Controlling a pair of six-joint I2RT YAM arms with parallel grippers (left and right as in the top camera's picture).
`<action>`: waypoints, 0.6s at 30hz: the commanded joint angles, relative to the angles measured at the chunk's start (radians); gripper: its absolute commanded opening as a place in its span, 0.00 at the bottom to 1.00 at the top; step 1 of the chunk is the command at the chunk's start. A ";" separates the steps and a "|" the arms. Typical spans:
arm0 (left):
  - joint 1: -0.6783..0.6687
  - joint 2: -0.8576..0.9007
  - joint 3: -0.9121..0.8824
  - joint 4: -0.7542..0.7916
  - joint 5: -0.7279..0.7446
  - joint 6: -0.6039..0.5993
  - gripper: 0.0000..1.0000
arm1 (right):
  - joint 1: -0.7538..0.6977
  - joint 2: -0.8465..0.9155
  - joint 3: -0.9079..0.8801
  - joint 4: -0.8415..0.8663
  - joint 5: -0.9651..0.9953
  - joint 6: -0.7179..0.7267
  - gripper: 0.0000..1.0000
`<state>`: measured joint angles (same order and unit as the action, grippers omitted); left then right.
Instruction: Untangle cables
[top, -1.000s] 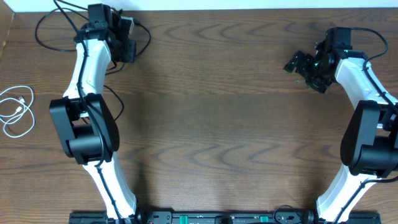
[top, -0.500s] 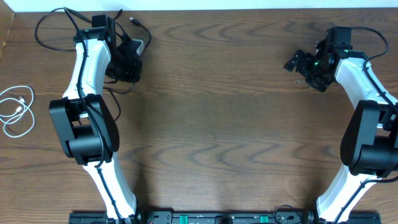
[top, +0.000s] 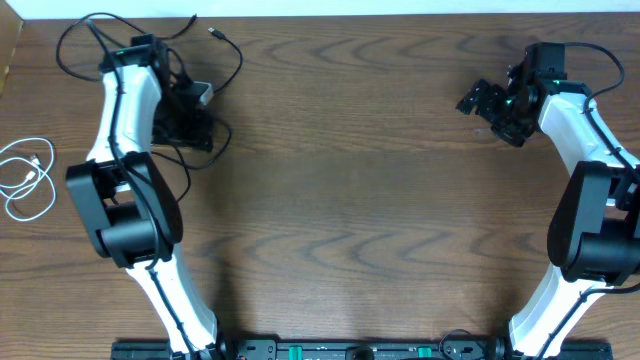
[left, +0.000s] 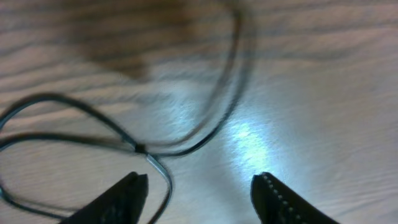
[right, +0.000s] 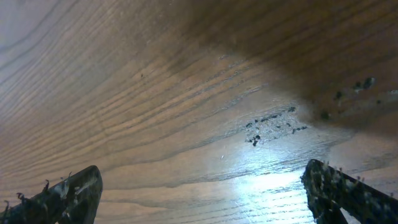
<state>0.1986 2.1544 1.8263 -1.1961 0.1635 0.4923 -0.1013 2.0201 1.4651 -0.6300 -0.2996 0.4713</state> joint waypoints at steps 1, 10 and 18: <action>0.034 0.001 0.007 -0.011 -0.025 0.000 0.65 | -0.002 -0.019 0.007 0.003 -0.010 0.014 0.99; 0.138 0.002 0.007 0.065 -0.021 -0.393 0.65 | -0.002 -0.019 0.007 0.002 -0.010 0.014 0.99; 0.170 0.004 -0.092 0.153 -0.048 -0.968 0.65 | -0.002 -0.019 0.007 0.017 -0.010 0.023 0.99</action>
<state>0.3733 2.1544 1.7935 -1.0878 0.1463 -0.1337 -0.1013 2.0201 1.4651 -0.6136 -0.3000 0.4725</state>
